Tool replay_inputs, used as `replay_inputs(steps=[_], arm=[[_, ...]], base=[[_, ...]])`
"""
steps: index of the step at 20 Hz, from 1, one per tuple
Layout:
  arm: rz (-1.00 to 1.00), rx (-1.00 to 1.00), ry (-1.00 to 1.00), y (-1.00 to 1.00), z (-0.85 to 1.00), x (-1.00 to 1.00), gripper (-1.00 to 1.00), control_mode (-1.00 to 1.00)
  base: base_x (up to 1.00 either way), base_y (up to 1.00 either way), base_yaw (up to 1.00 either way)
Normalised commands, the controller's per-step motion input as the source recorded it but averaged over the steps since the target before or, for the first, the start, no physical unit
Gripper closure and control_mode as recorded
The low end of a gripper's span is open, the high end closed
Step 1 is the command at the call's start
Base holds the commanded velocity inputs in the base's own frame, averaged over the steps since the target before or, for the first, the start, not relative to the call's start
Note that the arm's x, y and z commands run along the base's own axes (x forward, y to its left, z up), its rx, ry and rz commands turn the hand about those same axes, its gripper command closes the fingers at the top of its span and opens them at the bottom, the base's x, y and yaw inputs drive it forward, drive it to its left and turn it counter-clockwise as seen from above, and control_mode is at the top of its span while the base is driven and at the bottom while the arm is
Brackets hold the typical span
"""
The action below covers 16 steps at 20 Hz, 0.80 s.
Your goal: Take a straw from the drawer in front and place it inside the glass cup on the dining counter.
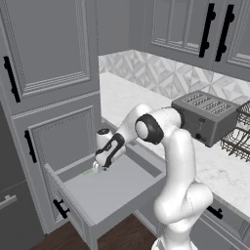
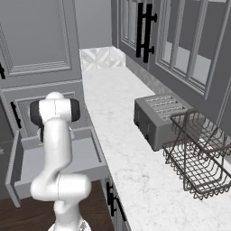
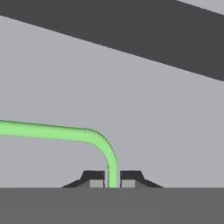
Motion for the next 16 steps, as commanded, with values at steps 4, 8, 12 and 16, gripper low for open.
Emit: replay_inputs(steps=[4,8,12,16], arm=[[-0.01,0.16,-0.19,-0.03,1.0,-0.52,1.0,-1.0],[-0.05,0.2,-0.11,-0.01,1.0,-0.11,1.0,-1.0],[-0.08,0.14,-0.08,0.0,1.0,0.0,1.0,-1.0],[-0.1,0.05,-0.09,0.0,1.0,0.0,1.0,-1.0]], base=[[0.0,0.0,0.0],[0.0,0.0,0.0],[0.0,0.0,0.0],[0.0,0.0,0.0]])
